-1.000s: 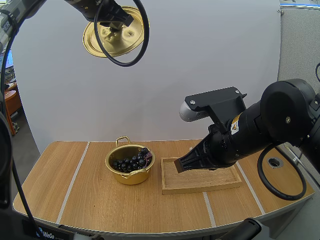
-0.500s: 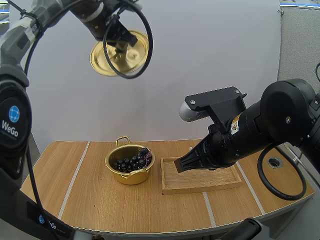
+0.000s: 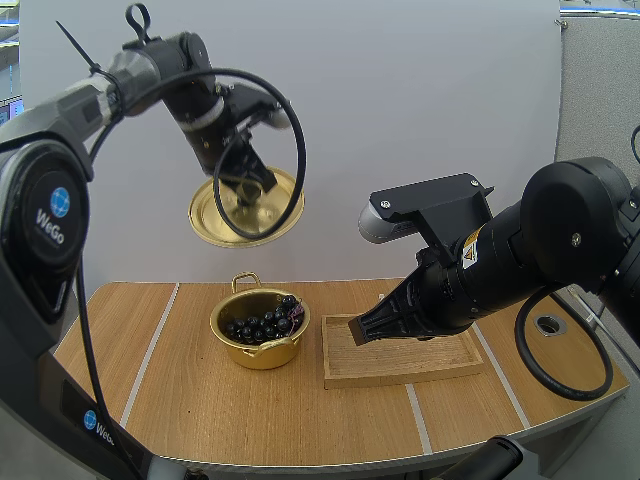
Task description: Open the pot, put the grape inside, and close it
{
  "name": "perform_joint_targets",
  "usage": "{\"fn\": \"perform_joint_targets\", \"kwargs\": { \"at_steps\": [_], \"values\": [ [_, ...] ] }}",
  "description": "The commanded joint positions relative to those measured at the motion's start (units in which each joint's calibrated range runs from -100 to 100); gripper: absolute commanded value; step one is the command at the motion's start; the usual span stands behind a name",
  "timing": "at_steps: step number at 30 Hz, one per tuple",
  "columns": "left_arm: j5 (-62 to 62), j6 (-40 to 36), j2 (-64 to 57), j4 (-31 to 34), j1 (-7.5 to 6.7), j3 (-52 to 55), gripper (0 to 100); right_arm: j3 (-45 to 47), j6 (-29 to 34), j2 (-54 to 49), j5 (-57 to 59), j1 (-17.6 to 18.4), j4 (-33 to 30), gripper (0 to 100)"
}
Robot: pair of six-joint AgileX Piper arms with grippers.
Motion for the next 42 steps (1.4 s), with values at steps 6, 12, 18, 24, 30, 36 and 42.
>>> {"fn": "perform_joint_targets", "kwargs": {
  "at_steps": [6, 12, 18, 24, 30, 36, 42],
  "values": [
    [0.0, 2.2, 10.0, -3.2, -0.15, 8.0, 0, 0.2, -0.4, -0.6, 0.0, -0.2, 0.1, 0],
    [0.0, 3.2, 16.9, -4.2, -0.15, 8.2, 0, 0.2, -0.4, -0.6, 0.0, -0.2, 0.1, 0],
    [0.0, 4.0, 21.1, -6.4, -0.15, 8.3, 0, 0.2, -0.4, -0.6, 0.0, -0.2, 0.1, 0],
    [0.0, 5.2, 22.6, -6.4, -0.15, 11.4, 0, 0.2, -0.4, -0.6, 0.0, -0.2, 0.1, 0],
    [-2.1, 6.2, 22.9, -6.4, -0.15, 13.7, 0, 0.2, -0.4, -0.6, 0.0, -0.2, 0.1, 0],
    [-6.8, 6.2, 22.9, -7.6, -0.15, 13.8, 0, 0.2, -0.4, -0.6, 0.0, -0.2, 0.2, 0],
    [-11.3, 6.2, 22.9, -9.0, -0.15, 13.8, 0, 0.2, -0.4, -0.6, 0.0, -0.2, 0.2, 0]
  ]
}}
